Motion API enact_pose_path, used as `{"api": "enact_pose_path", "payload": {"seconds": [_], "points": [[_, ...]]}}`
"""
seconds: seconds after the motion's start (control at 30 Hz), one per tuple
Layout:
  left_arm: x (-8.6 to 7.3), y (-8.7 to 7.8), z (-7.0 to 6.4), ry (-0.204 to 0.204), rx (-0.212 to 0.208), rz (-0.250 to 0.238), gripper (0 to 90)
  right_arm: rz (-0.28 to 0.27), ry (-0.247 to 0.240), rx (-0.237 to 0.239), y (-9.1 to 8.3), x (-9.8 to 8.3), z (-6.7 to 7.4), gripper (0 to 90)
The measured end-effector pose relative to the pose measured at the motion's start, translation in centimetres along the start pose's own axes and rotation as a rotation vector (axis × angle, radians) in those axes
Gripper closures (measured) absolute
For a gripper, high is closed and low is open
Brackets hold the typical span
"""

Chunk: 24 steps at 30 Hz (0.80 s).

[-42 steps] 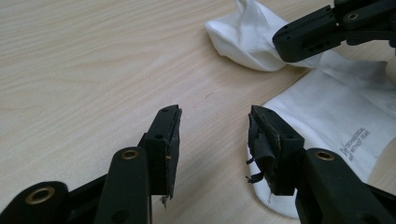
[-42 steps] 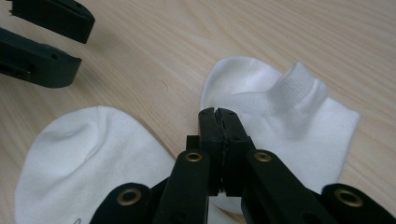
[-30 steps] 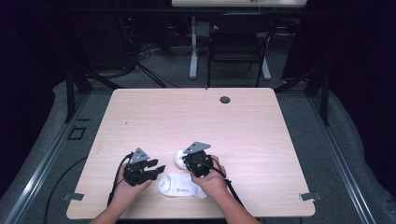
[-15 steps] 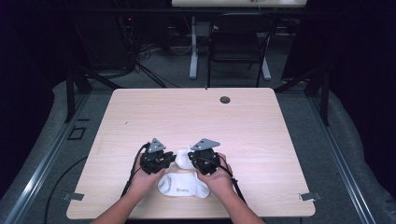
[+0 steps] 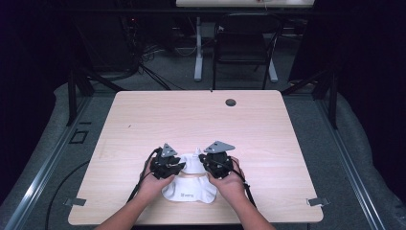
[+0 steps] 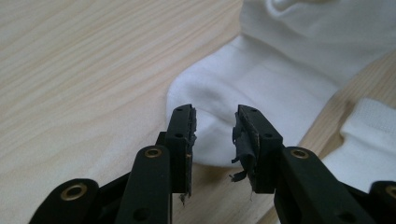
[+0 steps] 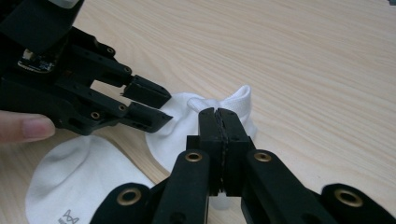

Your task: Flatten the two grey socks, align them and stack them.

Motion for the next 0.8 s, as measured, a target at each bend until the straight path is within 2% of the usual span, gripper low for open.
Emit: {"api": "enact_pose_path", "payload": {"seconds": [0.1, 0.2, 0.4, 0.6, 0.7, 0.8], "points": [[-0.5, 0.0, 0.3, -0.01, -0.002, 0.015, 66.7, -0.004, 0.014, -0.007, -0.2, -0.1, -0.5, 90.0], [-0.8, 0.0, 0.3, -0.025, -0.01, 0.006, 65.8, -0.007, 0.02, -0.015, -0.4, -0.2, -1.0, 90.0], [-1.0, -0.1, 0.4, -0.021, -0.014, 0.002, 63.2, -0.004, 0.027, -0.031, -0.6, -0.5, -1.8, 90.0], [-1.1, -0.2, 0.5, -0.021, -0.005, 0.001, 63.2, 0.006, 0.056, -0.063, -0.5, -1.6, -3.4, 90.0], [-1.3, -0.3, 0.6, -0.034, -0.005, -0.005, 63.3, 0.013, 0.074, -0.081, -0.5, -2.2, -4.1, 90.0], [-1.5, -0.4, 0.8, -0.036, -0.005, -0.007, 63.4, 0.034, 0.088, -0.108, -0.4, -3.0, -5.0, 89.3]]}}
Point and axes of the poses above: each handheld gripper's, and its own axes: y roughly forward along the jaws, x roughly out of its top, z roughly to its left, the point moved 8 cm from there along y, roughly forward along the jaws, and after that the axes turned 13 degrees about y, right-handed, at the moved point
